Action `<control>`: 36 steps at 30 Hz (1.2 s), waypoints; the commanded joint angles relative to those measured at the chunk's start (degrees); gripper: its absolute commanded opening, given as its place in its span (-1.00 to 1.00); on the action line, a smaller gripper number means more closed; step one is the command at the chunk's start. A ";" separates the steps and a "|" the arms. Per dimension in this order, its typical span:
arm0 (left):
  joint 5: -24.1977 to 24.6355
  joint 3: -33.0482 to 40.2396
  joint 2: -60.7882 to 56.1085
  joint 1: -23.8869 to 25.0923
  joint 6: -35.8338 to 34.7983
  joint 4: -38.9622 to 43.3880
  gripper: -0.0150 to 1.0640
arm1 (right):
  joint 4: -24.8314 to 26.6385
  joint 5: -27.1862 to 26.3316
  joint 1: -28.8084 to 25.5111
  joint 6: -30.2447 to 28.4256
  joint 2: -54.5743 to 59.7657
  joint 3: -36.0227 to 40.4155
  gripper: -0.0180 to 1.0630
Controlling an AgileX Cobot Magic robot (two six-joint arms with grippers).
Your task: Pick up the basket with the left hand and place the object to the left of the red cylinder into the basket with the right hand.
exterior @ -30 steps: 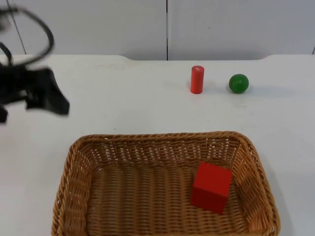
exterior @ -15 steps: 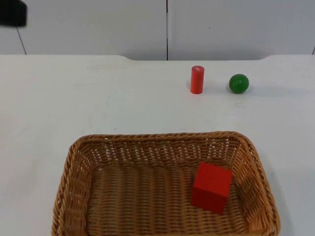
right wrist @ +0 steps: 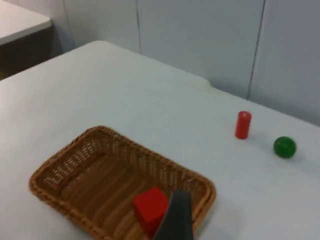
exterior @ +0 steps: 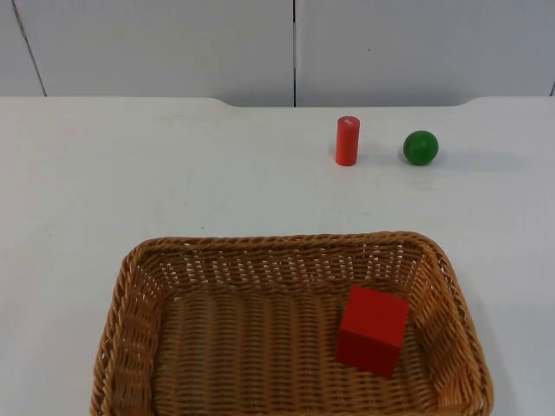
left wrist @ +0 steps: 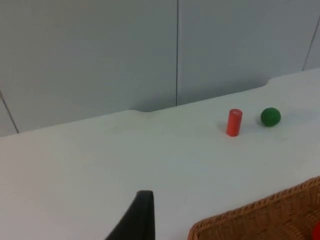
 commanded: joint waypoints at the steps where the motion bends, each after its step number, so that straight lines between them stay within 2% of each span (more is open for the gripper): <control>1: 1.73 0.72 -1.61 -0.15 -1.53 1.29 0.98 | 2.80 0.10 0.33 -1.42 -3.10 2.40 0.30; 4: 2.84 2.98 -4.18 -0.15 -1.53 0.81 0.98 | 9.59 0.70 0.33 -7.45 -7.24 4.19 0.30; 5: 2.84 2.98 -4.18 -0.15 -1.53 0.81 0.98 | 9.59 0.70 0.33 -7.45 -7.24 4.19 0.30; 7: 3.68 5.30 -6.62 -0.15 -2.39 0.81 0.98 | 14.13 3.08 0.33 -12.79 -9.91 4.19 0.30; 8: 4.01 5.76 -7.19 -0.15 -2.48 0.81 0.98 | 14.56 3.72 0.33 -13.20 -10.20 4.19 0.30; 12: 6.69 6.64 -11.23 -0.15 -2.74 2.80 0.98 | 14.70 8.15 0.33 -13.33 -10.98 4.19 0.30; 16: 8.02 6.64 -15.76 -0.15 -6.33 7.10 0.98 | 14.37 9.96 0.33 -13.33 -10.98 4.19 0.30; 23: 12.31 7.33 -22.00 -0.15 -12.39 14.20 0.98 | 14.22 10.34 0.33 -13.58 -10.98 7.10 0.30; 27: 15.35 10.78 -23.68 -0.15 -16.75 17.94 0.98 | 14.09 10.38 0.33 -13.71 -10.98 7.99 0.30; 36: 16.96 12.31 -23.68 -0.15 -17.56 19.52 0.98 | 14.23 10.49 0.33 -13.71 -10.98 7.99 0.30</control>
